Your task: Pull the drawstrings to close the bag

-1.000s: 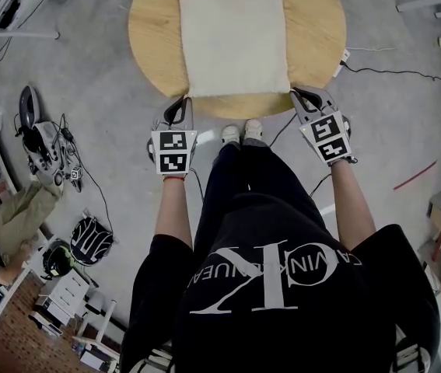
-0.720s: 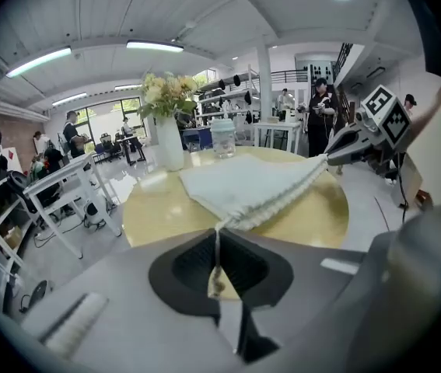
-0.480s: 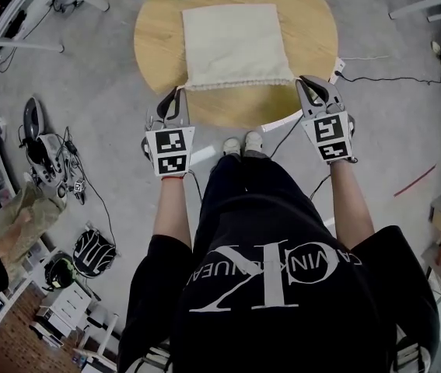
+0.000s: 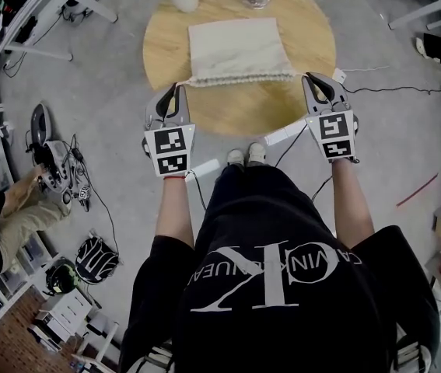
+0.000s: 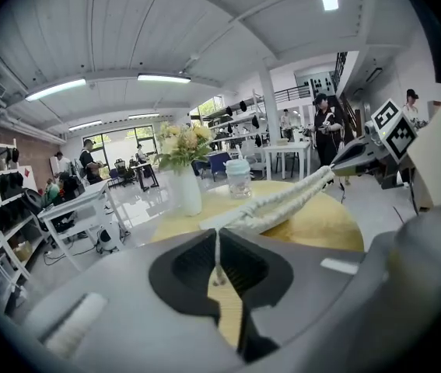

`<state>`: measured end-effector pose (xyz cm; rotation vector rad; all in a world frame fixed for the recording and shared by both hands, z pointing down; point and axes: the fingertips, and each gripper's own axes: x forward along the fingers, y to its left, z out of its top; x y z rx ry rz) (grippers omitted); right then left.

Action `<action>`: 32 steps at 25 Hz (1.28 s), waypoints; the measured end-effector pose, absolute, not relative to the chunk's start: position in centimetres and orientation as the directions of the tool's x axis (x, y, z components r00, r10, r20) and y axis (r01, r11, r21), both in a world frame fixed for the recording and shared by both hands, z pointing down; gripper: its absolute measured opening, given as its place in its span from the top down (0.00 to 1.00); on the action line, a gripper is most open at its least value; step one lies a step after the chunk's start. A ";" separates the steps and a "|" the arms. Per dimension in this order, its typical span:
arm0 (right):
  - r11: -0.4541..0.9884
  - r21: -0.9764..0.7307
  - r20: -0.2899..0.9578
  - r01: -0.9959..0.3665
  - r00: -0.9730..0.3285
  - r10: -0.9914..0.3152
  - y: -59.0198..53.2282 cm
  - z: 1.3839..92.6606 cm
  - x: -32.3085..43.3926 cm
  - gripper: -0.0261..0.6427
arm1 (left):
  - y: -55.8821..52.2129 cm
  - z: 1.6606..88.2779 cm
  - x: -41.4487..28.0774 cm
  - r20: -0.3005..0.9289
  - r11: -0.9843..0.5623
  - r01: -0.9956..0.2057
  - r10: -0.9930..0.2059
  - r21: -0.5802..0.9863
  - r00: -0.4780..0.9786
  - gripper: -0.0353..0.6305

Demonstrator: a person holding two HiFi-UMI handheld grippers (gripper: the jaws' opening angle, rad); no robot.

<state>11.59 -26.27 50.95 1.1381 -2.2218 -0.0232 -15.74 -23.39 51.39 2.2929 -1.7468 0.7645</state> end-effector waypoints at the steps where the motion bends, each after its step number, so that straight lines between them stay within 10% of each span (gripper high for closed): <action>1: 0.619 0.290 0.521 -0.730 -0.422 -0.742 -26.4 50.6 11.6 0.93 | -23.5 51.0 -15.9 0.480 -0.298 -0.939 -0.858 -0.173 0.184 0.92; 32: 0.397 0.374 0.311 -0.838 -0.290 -0.905 -33.3 40.9 12.8 0.93 | -27.0 40.8 -19.1 0.302 -0.147 -0.958 -0.951 -0.247 0.068 0.92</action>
